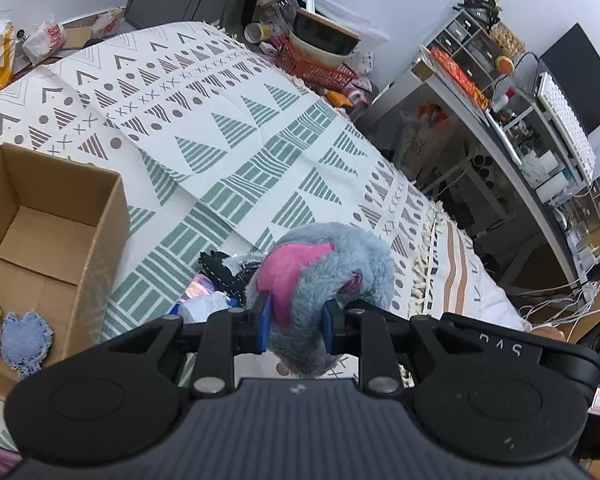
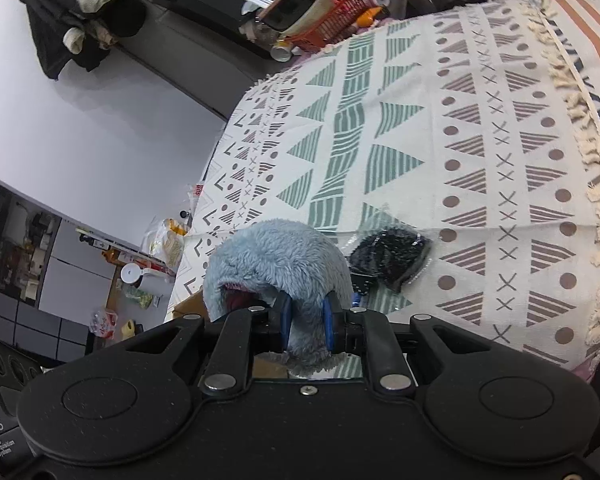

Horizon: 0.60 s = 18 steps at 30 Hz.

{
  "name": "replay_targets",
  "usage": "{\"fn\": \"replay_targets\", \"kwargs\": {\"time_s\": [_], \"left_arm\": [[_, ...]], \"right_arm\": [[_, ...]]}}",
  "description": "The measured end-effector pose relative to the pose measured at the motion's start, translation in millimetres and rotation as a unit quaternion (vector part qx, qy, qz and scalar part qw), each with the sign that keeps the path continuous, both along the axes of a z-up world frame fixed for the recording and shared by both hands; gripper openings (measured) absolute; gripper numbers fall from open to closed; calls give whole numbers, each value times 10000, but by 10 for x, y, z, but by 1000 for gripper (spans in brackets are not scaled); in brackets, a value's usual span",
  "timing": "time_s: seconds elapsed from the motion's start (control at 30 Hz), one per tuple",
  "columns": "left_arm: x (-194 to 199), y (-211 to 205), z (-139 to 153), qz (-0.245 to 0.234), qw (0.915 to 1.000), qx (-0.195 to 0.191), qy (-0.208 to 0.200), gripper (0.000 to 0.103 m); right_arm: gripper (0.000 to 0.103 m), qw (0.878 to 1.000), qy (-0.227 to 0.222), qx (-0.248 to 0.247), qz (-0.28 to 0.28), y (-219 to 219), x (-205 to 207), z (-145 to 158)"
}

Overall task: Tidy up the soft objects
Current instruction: 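Carry the grey plush into the cardboard box with both tools and open them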

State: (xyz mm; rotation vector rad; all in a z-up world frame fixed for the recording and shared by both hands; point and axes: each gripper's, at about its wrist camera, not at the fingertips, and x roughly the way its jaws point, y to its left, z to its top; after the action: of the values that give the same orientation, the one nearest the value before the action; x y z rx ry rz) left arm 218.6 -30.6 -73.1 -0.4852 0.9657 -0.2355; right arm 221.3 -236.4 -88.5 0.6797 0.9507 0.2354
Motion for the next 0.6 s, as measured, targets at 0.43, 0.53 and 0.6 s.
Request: {"fn": "replay_targets", "kwargs": {"time_s": [0.43,0.53,0.6], "left_arm": [[-70,450,205,264,9993,-213,-169,24],[-87,555,232,324,9990,-249,-192,24],[-97,627,240,364,9987,-280,-209,24]], "right_arm": [[16,9992,-218,-224,252,439,12,290],[16,9989,-257,-255,309,541,15,335],[16,9986,-282,-292,347,612,11,364]]}}
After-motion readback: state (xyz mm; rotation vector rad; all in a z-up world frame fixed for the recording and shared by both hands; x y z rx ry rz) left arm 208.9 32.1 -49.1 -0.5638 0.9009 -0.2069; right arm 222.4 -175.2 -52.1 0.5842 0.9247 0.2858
